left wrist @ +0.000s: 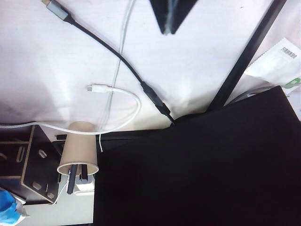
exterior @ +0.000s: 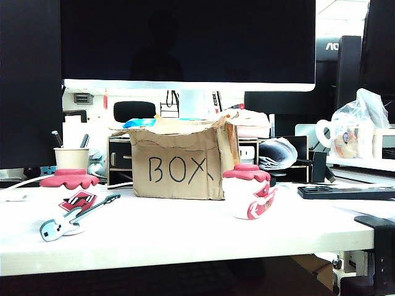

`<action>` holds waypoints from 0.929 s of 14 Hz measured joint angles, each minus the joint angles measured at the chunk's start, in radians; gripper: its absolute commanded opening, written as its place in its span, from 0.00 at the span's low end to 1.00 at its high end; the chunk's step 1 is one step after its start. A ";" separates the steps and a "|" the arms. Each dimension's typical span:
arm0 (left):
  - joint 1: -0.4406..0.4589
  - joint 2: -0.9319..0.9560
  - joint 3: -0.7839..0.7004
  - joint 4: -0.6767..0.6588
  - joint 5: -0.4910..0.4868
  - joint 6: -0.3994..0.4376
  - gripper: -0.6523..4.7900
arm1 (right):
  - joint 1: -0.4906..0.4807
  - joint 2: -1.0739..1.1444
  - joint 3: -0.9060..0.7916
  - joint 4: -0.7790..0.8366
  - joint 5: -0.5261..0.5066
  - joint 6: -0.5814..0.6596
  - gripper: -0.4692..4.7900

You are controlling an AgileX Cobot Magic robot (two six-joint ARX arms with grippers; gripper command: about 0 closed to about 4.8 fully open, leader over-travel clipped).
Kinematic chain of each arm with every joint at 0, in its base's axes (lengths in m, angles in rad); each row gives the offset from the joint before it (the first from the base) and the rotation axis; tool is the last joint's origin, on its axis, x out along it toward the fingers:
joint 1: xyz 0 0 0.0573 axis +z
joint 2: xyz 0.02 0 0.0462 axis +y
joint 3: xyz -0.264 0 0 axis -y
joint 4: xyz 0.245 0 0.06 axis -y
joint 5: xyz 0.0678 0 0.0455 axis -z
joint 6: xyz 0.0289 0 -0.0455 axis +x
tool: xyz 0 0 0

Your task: Put the doll that is least similar in size compared to the others into the paper box.

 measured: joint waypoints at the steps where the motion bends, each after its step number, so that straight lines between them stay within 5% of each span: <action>1: 0.000 0.000 0.000 0.000 0.000 0.000 0.11 | 0.002 0.000 0.000 0.000 0.000 0.000 0.09; 4: 0.000 0.000 0.000 0.000 0.000 0.000 0.11 | 0.087 0.000 -0.032 0.089 0.032 0.000 0.09; 9: 0.000 0.000 0.000 0.000 0.000 0.000 0.11 | 0.109 0.000 -0.191 0.633 0.040 0.000 0.09; 13: 0.000 0.000 0.000 0.000 0.000 0.000 0.11 | 0.094 -0.001 -0.243 0.708 0.030 0.000 0.09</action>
